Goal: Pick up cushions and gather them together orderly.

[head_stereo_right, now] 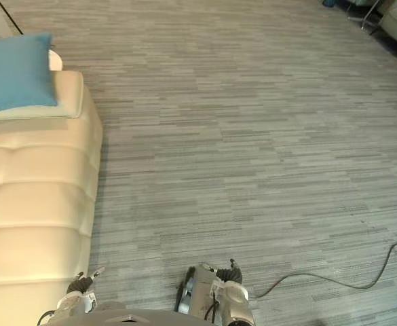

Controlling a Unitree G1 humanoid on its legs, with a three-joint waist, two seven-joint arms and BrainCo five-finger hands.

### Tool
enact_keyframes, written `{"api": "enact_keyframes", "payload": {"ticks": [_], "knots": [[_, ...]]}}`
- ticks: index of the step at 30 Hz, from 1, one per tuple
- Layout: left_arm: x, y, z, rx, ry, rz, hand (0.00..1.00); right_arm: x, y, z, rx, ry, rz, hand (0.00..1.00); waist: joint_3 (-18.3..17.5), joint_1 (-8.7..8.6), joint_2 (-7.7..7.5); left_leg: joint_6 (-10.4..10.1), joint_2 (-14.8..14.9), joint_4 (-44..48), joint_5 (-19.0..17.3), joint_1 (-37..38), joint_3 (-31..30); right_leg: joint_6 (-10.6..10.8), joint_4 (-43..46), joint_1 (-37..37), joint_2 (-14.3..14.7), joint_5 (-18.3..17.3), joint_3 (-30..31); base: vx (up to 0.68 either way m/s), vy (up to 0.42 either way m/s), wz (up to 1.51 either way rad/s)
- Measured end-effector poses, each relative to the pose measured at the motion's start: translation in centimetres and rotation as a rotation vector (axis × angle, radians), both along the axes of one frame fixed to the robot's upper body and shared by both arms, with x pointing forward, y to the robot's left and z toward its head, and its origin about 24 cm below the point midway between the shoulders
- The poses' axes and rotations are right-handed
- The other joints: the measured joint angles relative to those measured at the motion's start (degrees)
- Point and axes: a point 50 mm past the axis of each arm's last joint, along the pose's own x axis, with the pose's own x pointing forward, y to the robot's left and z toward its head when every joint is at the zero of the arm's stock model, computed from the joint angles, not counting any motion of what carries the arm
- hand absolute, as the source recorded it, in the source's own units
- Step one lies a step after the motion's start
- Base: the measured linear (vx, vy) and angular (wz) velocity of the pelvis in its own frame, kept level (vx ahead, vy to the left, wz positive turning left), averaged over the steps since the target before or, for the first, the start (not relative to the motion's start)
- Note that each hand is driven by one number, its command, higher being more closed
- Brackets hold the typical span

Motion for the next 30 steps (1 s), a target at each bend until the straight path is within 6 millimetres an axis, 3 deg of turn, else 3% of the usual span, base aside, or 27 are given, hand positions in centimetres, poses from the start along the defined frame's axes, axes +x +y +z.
{"api": "enact_keyframes", "payload": {"ticks": [1,3,5,6,8,10,12,15,16,17,18,19,20,22,23,24,25,26,28,30], "knots": [[0.0,-0.4,-0.1,-0.013,0.009,-0.003,0.0,-0.1,-0.9,0.1,-0.018,0.005,-0.013,0.0,-0.23,0.43,1.84,-1.93,1.9,-0.01,0.53,2.1,-2.57,-3.59,1.23,0.89,1.05,6.61,0.1,0.46,-0.194,0.15],[0.6,-1.6,-0.1,-0.043,-0.009,0.004,0.0,0.3,-2.0,0.4,-0.041,-0.009,-0.034,0.0,-0.24,-0.02,3.13,-3.21,1.96,2.63,4.96,0.87,-4.74,-3.95,4.07,0.99,0.78,2.03,-0.2,0.61,-0.275,0.29],[0.8,-2.2,-0.1,-0.059,-0.015,0.007,0.0,0.1,-1.6,0.2,-0.025,0.003,-0.038,0.0,-0.01,-0.73,4.2,-2.19,3.31,14.63,10.34,-3.78,-7.33,-4.76,3.68,4.87,0.79,-1.34,-2.41,0.52,-0.238,0.43],[0.8,-1.9,0.0,-0.053,-0.02,0.019,0.0,0.1,-1.2,0.0,-0.01,0.01,-0.038,0.0,0.09,-0.69,4.12,-3.18,4.46,24.47,12.09,-7.99,-8.65,-5.22,1.91,8.12,1.21,-2.3,-3.15,0.37,-0.16,0.29],[1.3,-1.5,0.3,-0.04,-0.051,0.028,0.0,0.0,-1.0,-0.2,0.003,0.012,-0.049,0.0,0.36,0.64,3.9,-3.68,6.01,40.78,11.68,-15.05,-7.91,-5.58,-2.24,15.53,2.67,-3.32,-4.25,0.44,-0.152,0.18],[1.6,-1.2,0.6,-0.03,-0.078,0.036,0.0,-0.1,-0.7,-0.2,0.011,0.015,-0.06,0.0,0.66,1.78,3.43,-2.01,7.48,48.7,10.67,-22.35,-3.27,-4.76,-6.25,22.71,3.11,-4.8,-4.83,0.44,-0.042,0.14],[1.7,-1.0,0.8,-0.024,-0.091,0.043,0.0,0.0,-0.5,-0.3,0.018,0.015,-0.059,0.0,0.61,2.38,3.47,-1.03,7.61,45.88,8.88,-27.08,0.02,-4.09,-9.69,26.71,3.04,-5.17,-5.69,0.3,0.092,0.2],[1.8,-0.6,0.9,-0.01,-0.096,0.04,0.0,-0.2,-0.3,-0.4,0.023,0.02,-0.06,0.0,0.91,2.6,2.97,-0.6,6.14,29.88,6.91,-30.85,6.51,-1.49,-13.99,31.32,1.63,-5.34,-7.16,0.32,0.157,0.25],[1.7,-0.6,0.8,-0.008,-0.095,0.04,0.0,-0.2,-0.4,-0.4,0.022,0.02,-0.067,0.0,1.03,2.6,2.62,-0.53,4.81,21.84,7.79,-30.97,8.88,-0.26,-14.26,32.53,0.37,-5.86,-7.67,0.41,0.234,0.38],[1.6,-0.6,0.8,-0.009,-0.092,0.04,0.0,-0.3,-0.6,-0.3,0.016,0.019,-0.074,0.0,0.9,2.6,2.74,-0.7,3.9,12.89,11.1,-30.63,10.76,1.26,-14.51,33.85,-0.3,-6.82,-8.25,0.35,0.215,0.31],[1.4,-0.7,0.7,-0.01,-0.084,0.041,0.0,-0.3,-0.7,-0.3,0.012,0.022,-0.077,0.0,0.74,2.67,3.07,-0.18,3.68,9.64,14.98,-30.12,11.11,2.23,-14.61,34.36,-0.26,-7.42,-8.44,0.43,0.249,0.3],[1.3,-0.3,0.7,-0.003,-0.083,0.045,0.0,-0.4,-0.2,-0.6,0.026,0.035,-0.075,0.0,0.12,3.19,1.01,2.24,1.38,9.43,15.72,-29.1,12.41,2.44,-16.12,35.89,-1.69,-7.53,-7.22,0.44,0.225,0.16],[1.3,0.0,0.8,0.007,-0.087,0.048,0.0,-0.5,0.3,-0.8,0.04,0.046,-0.064,0.0,-0.55,3.87,-0.28,2.8,0.29,9.92,13.77,-29.37,12.29,1.38,-17.32,36.08,-2.12,-6.19,-5.57,0.44,0.214,0.1],[1.3,0.3,0.8,0.01,-0.089,0.048,0.0,-0.5,0.1,-0.8,0.039,0.044,-0.071,0.0,-0.99,4.76,-1.17,4.35,-1.01,12.1,11.07,-28.84,12.08,1.44,-15.9,37.08,-3.43,-4.63,-3.52,0.43,0.22,0.14],[1.1,0.2,0.6,0.009,-0.077,0.044,0.0,-0.6,0.0,-0.8,0.035,0.047,-0.073,0.0,-1.02,4.83,-1.47,4.78,-2.45,12.9,8.1,-26.29,11.85,3.47,-6.6,35.27,-5.77,-3.72,-1.7,0.49,0.254,0.25],[1.0,0.2,0.6,0.009,-0.072,0.039,0.0,-0.6,0.0,-0.8,0.032,0.049,-0.069,0.0,-1.03,4.73,-1.44,4.89,-2.86,12.77,7.61,-25.36,11.61,4.51,-2.48,34.0,-6.54,-3.04,-1.12,0.57,0.279,0.36],[0.9,0.2,0.5,0.012,-0.06,0.019,0.0,-0.6,0.1,-0.8,0.03,0.051,-0.054,0.0,-0.96,4.1,-1.31,5.18,-3.94,12.7,6.45,-23.17,10.31,7.58,9.15,30.38,-7.93,-0.9,0.79,0.45,0.16,0.77],[0.7,0.3,0.4,0.017,-0.042,-0.007,0.0,-1.0,0.3,-1.0,0.036,0.061,-0.041,0.0,-0.93,2.54,-1.37,5.84,-5.11,12.6,5.69,-20.2,7.85,8.55,23.96,25.77,-8.06,-0.38,3.06,0.44,0.119,0.88],[0.4,0.3,0.3,0.018,-0.033,-0.014,0.0,-1.5,0.2,-1.1,0.035,0.07,-0.044,0.0,-0.88,2.35,-1.29,6.0,-5.93,11.47,5.44,-16.83,6.93,8.27,33.32,21.16,-7.74,-0.56,3.85,0.41,0.03,0.75],[0.3,0.3,0.3,0.019,-0.03,-0.016,0.0,-1.7,0.2,-1.2,0.039,0.074,-0.042,0.0,-0.9,2.34,-1.29,5.98,-6.2,8.36,5.02,-12.54,5.66,5.83,36.63,15.67,-7.11,-1.9,3.04,0.36,-0.026,0.51]]}}
